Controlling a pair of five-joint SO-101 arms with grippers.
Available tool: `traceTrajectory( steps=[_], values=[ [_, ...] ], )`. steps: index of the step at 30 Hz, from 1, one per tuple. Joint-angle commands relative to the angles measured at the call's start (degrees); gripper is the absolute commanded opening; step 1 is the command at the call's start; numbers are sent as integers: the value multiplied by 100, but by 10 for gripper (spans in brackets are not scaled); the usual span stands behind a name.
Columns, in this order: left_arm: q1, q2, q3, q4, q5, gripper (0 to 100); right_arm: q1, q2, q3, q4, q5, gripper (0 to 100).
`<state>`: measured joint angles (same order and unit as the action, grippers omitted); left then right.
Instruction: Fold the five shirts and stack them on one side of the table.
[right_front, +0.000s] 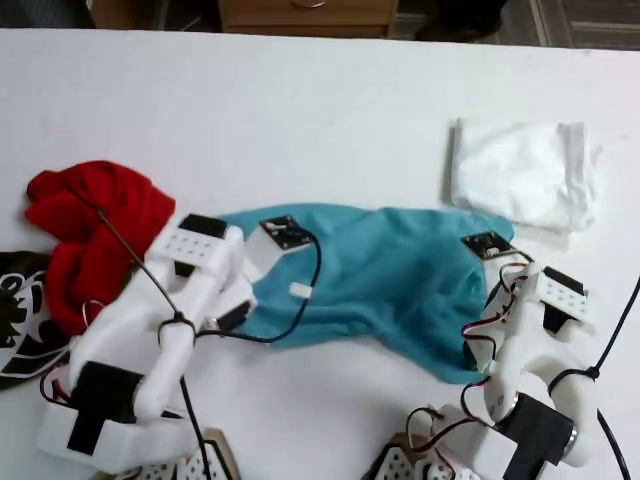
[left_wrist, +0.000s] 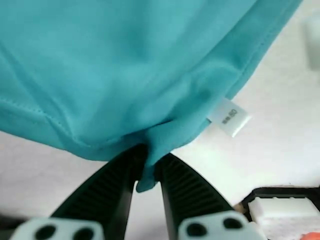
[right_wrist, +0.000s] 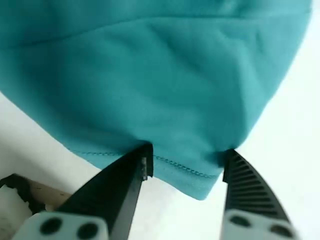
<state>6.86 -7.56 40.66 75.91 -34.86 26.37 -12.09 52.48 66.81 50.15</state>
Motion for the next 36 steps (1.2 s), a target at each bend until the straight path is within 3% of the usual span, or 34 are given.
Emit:
traceTrajectory(
  steps=[1, 2, 4, 12, 17, 22, 26, 32, 36],
  values=[
    [44, -62, -163, 0, 44, 24, -75, 48, 53, 22, 44, 70],
    [44, -62, -163, 0, 44, 24, -66, 48, 53, 31, 53, 1],
    [44, -62, -163, 0, 44, 24, -66, 48, 53, 31, 53, 44],
    [62, -105, -347, 149, 193, 24, -31, -145, -448, 22, 44, 19],
    [53, -105, -1464, 1002, 316, 24, -31, -822, -1037, 48, -53, 19],
    [53, -105, -2879, 1899, 316, 24, -75, -1868, -1468, 31, -782, 19],
    [53, -105, -4040, 2576, 316, 24, -207, -2475, -1916, 48, -888, 19],
    [-149, -545, -4778, 2637, 325, 24, -286, -3064, -2752, 31, -905, 19],
    [-149, -1415, -5182, 2637, 325, 24, -295, -3248, -3437, 48, -1582, 19]
  ],
)
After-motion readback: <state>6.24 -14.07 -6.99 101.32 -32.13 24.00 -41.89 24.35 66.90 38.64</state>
